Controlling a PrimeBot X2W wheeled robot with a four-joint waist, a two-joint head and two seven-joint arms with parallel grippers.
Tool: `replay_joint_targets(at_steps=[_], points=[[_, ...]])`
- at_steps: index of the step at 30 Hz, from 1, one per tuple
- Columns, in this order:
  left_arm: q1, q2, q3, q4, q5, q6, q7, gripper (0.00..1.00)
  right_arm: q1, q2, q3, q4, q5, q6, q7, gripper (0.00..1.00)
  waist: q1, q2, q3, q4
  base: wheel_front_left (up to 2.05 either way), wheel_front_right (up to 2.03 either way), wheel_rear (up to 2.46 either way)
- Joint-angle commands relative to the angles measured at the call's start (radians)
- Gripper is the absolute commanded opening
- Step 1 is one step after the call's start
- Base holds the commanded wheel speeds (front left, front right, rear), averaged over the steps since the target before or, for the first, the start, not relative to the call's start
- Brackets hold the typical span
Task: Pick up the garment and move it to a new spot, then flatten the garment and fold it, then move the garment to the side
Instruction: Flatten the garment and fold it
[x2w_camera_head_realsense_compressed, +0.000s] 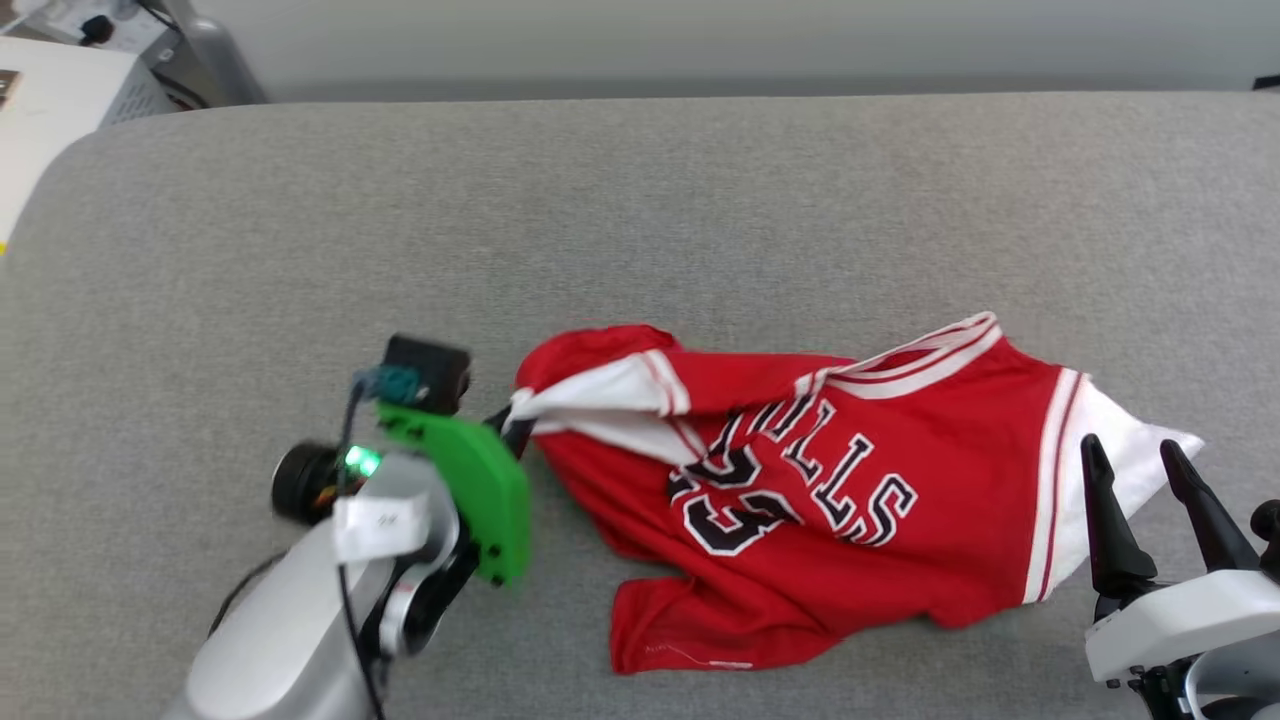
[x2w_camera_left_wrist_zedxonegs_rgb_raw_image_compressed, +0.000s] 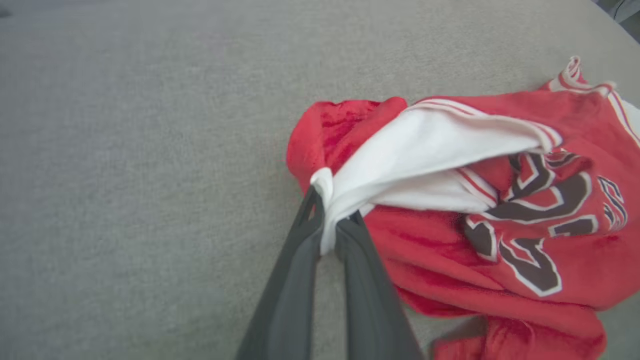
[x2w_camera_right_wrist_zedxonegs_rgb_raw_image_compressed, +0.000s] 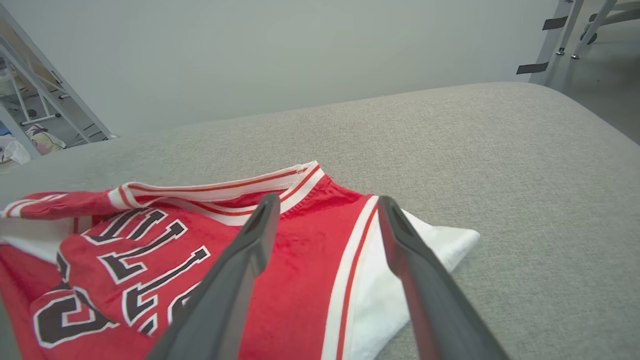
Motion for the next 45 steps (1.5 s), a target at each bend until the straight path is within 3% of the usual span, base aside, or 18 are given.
replay_joint_targets(at_steps=[1,8,11,14,16,17,25,32,38,45], points=[[0.051,0.017,0.018,-0.019,-0.021,0.025,-0.009,0.00,0.013,-0.001,-0.004,-0.005,0.004,0.000,0.005,1.00,-0.0001,0.0000,-0.017,0.028,0.00,0.00,0.00],[0.297,0.054,0.102,-0.088,-0.093,0.148,-0.068,0.00,0.022,-0.001,-0.016,-0.015,0.008,0.000,0.022,1.00,-0.0001,0.0000,-0.018,0.062,0.00,0.00,0.00],[0.364,0.051,0.123,-0.091,-0.118,0.171,-0.091,0.00,0.018,-0.001,-0.021,-0.017,0.007,0.000,0.028,1.00,-0.0001,0.0000,-0.016,0.072,0.00,0.00,0.00],[0.391,0.036,0.122,-0.083,-0.131,0.164,-0.110,0.00,0.011,-0.001,-0.023,-0.022,0.002,0.000,0.031,1.00,-0.0001,0.0000,-0.017,0.077,0.00,0.00,0.00],[0.391,0.020,0.118,-0.078,-0.135,0.153,-0.127,0.47,0.006,-0.001,-0.022,-0.030,-0.009,0.000,0.031,1.00,-0.0001,0.0000,-0.020,0.079,0.00,0.00,0.00],[0.387,0.014,0.116,-0.078,-0.130,0.150,-0.140,1.00,0.003,-0.001,-0.021,-0.033,-0.017,0.000,0.032,1.00,-0.0001,0.0000,-0.024,0.079,0.00,0.00,0.00],[0.356,0.000,0.125,-0.107,-0.041,0.135,-0.321,1.00,0.016,-0.001,-0.012,-0.072,-0.029,0.000,0.052,1.00,-0.0001,0.0000,-0.062,0.077,0.00,0.00,0.00],[0.330,0.009,0.125,-0.151,0.011,0.132,-0.394,1.00,0.027,-0.001,-0.012,-0.084,-0.025,0.000,0.065,1.00,-0.0001,0.0000,-0.081,0.080,0.00,0.00,0.00],[0.311,0.043,0.066,-0.199,0.017,0.109,-0.281,1.00,0.035,-0.001,-0.010,-0.085,-0.018,0.000,0.069,1.00,-0.0001,0.0000,-0.092,0.079,0.00,0.00,0.00],[0.262,0.123,-0.043,-0.257,0.033,0.061,-0.035,1.00,0.040,-0.001,-0.004,-0.076,-0.006,0.000,0.068,1.00,-0.0001,0.0000,-0.096,0.071,0.00,0.00,0.00]])
